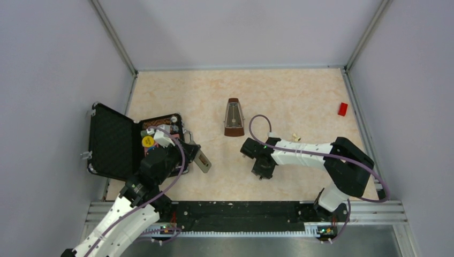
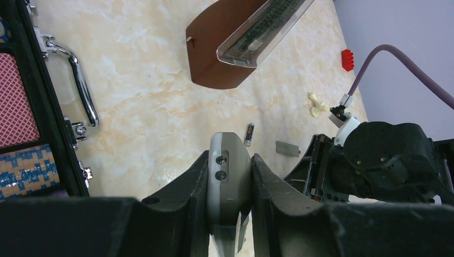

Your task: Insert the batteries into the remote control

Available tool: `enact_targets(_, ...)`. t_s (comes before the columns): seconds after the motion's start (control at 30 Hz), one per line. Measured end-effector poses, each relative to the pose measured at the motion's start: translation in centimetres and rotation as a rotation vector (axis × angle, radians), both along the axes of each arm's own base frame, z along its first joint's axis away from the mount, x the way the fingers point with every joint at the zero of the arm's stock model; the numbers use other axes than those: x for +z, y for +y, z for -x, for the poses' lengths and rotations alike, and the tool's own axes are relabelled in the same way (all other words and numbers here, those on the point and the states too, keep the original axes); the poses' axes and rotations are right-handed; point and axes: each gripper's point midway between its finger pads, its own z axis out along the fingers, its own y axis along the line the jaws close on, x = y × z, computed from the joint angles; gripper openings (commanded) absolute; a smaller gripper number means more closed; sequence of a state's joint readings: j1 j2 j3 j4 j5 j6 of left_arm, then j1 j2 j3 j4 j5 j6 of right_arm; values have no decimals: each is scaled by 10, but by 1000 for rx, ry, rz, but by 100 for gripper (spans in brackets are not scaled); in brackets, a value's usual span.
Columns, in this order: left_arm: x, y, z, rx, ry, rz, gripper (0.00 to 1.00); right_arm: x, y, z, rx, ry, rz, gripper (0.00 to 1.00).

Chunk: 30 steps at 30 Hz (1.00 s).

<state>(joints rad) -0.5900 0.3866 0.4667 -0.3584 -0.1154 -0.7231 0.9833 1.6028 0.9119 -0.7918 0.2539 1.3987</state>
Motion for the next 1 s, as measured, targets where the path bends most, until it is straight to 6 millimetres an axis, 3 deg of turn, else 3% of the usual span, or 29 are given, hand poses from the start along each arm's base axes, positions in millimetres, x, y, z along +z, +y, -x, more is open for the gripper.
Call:
enact_targets(0.37, -4, -1, 0, -8, 9, -4, 0, -3, -3, 0, -24, 13, 33, 32)
enact_targets(0.7, -8, -3, 1, -15, 15, -5, 0, -5, -11, -5, -47, 13, 67, 24)
enact_targets(0.8, -8, -3, 2, -18, 17, -5, 0, -6, -15, -7, -59, 10, 73, 18)
enact_targets(0.9, -9, -3, 2, -21, 18, -4, 0, -6, -17, -8, -57, 6, 78, 0)
enact_targets(1.0, -9, -4, 2, -21, 19, -1, 0, -6, -18, -7, -43, 5, 78, 0)
